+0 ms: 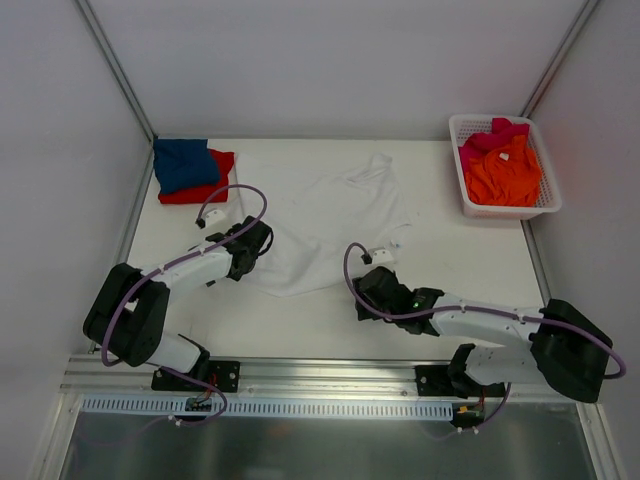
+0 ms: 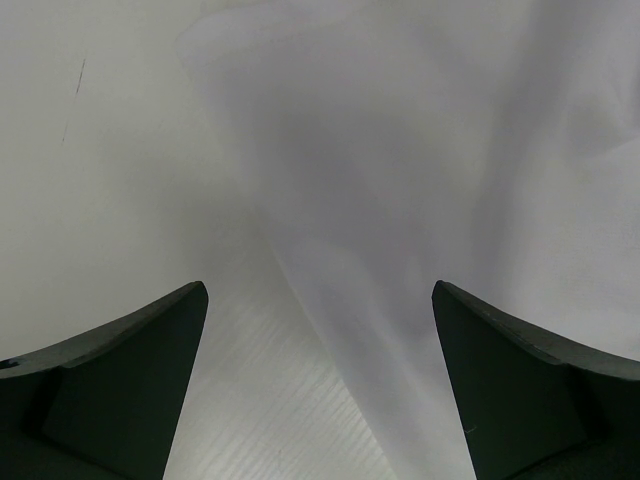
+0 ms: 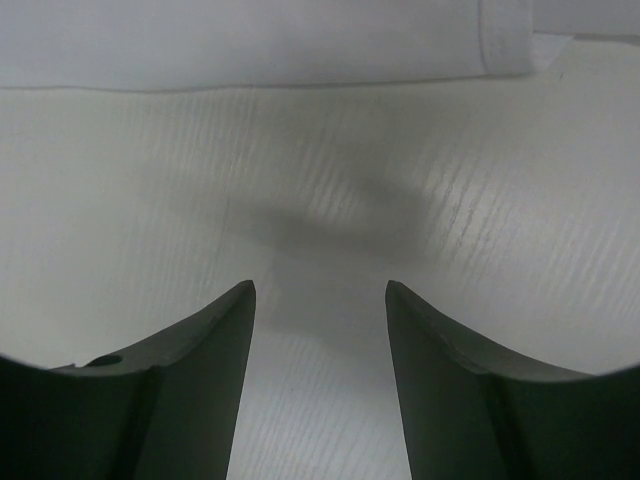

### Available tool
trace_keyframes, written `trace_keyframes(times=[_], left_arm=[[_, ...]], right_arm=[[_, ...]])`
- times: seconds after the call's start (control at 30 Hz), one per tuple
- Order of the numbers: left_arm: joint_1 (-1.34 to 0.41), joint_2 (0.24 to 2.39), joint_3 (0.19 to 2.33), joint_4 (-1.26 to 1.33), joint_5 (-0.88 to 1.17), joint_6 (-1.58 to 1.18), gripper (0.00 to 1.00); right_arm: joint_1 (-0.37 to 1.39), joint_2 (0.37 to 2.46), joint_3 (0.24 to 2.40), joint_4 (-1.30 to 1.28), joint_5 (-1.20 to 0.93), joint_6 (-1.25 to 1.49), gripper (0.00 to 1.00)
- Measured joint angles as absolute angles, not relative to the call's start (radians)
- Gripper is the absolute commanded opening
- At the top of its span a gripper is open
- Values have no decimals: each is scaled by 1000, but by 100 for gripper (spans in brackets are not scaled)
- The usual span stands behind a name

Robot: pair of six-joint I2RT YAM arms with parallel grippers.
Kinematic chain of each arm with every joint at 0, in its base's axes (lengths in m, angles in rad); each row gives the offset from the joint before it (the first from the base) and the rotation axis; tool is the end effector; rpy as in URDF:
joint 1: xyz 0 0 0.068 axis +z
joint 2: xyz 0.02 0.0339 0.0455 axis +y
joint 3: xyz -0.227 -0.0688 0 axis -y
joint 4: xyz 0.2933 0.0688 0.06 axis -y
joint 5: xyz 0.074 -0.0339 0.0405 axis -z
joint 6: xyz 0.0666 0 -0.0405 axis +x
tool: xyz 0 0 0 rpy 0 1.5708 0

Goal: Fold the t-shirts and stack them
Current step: Flatten the tshirt out

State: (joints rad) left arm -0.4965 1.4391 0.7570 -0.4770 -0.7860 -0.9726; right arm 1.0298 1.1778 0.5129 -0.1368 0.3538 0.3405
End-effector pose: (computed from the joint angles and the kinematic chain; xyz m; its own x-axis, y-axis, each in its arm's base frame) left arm 0.2899 -0.1034 0.0893 -0.5262 -0.3791 -0.7612 -0.6165 0.7866 0.0345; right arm 0.1721 0.2417 0.0914 -0.5759 -0.3503 -0.7387 -0.5174 0.8557 -0.0024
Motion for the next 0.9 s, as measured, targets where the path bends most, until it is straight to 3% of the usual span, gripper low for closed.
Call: trace_keyframes(times=[0.3, 0.63, 0.9], left_arm=[[-496, 1440, 757, -478, -786, -973, 97], [-496, 1440, 759, -478, -786, -972, 97], [-496, 1440, 760, -478, -786, -971, 98]], right_arm=[[1030, 1399, 618, -41, 361, 288, 65], [980, 1514, 871, -30, 320, 173, 64], [954, 1592, 897, -17, 276, 145, 63]])
